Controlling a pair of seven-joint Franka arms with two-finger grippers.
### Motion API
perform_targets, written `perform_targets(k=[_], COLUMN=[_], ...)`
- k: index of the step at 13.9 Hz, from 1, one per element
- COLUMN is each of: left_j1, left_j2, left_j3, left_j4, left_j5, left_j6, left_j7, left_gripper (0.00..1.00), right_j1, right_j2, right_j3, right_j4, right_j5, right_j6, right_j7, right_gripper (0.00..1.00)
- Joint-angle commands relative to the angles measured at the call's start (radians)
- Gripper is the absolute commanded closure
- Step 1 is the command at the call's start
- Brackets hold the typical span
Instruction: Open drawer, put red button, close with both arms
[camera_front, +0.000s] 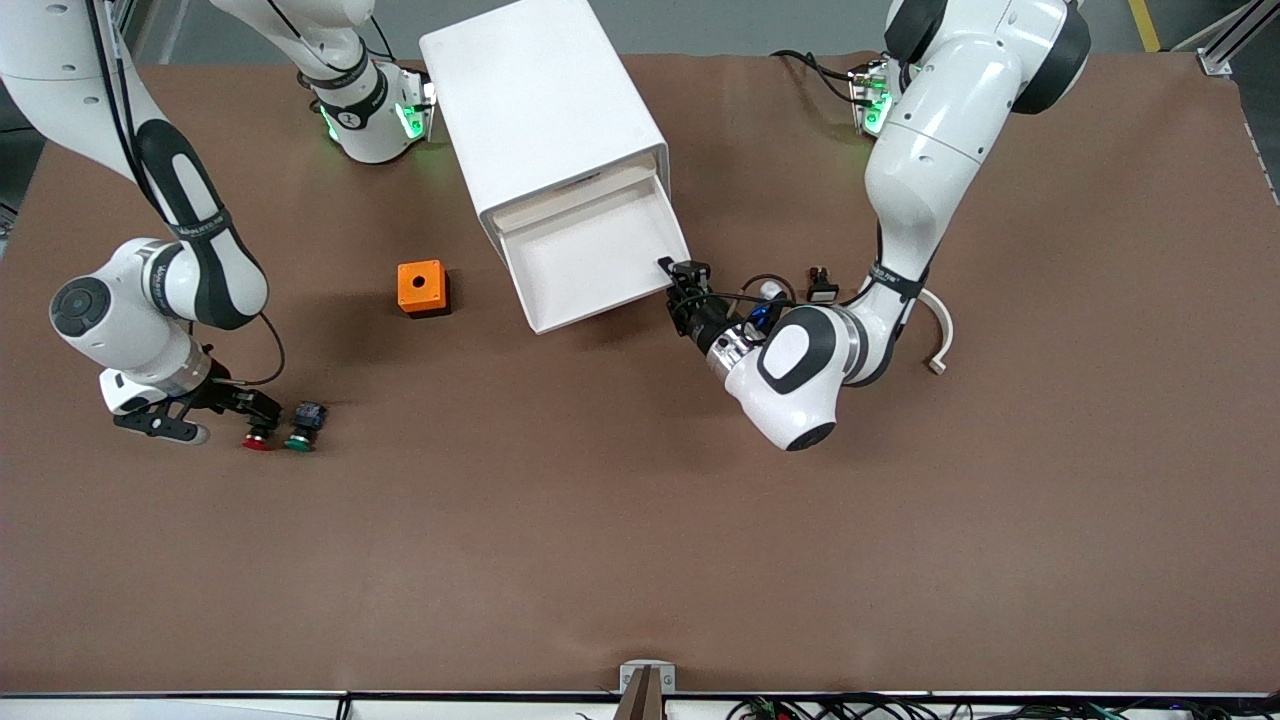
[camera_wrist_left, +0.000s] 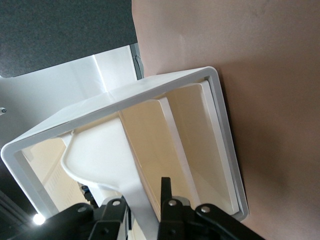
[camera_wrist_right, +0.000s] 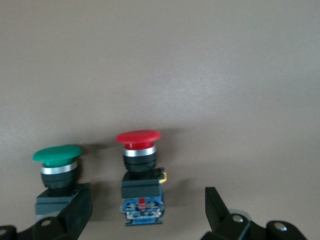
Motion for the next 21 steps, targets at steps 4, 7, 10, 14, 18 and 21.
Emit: perform_targets(k=[4, 7, 10, 14, 18, 21], left_j1=[0.016, 0.016, 0.028, 0.042, 0.043, 0.036], left_j2=[-0.004, -0.004, -0.004, -0.007, -0.014, -0.021], left_j3=[0.001, 0.001, 0.001, 0.000, -0.003, 0.033], left_j4=[0.014, 0.015, 0.025, 0.083, 0.144, 0.186], left_j5=[-0.027, -0.027, -0.049, -0.104, -0.105, -0.098], left_j6=[0.016, 0.017, 0.016, 0.016, 0.016, 0.017], left_j7=[-0.007, -0.008, -0.005, 0.105, 0.327, 0.563], left_gripper=[0.56, 0.00, 0.00, 0.00, 0.00, 0.00], right_j1=[0.010, 0.010, 0.009, 0.009, 0.009, 0.007], right_j2=[0.030, 0.028, 0.018, 0.011, -0.010, -0.117], right_j3=[0.001, 0.001, 0.001, -0.001, -0.001, -0.001], right_j4=[-0.028, -0.038, -0.058, -0.058, -0.057, -0.041], right_j5=[0.014, 0.014, 0.014, 0.012, 0.012, 0.012], right_j6=[0.065, 0.075, 0.080, 0.070, 0.066, -0.135], right_j7=[0.020, 0.018, 0.008, 0.006, 0.020, 0.026], right_gripper=[0.00, 0.00, 0.00, 0.81, 1.00, 1.00])
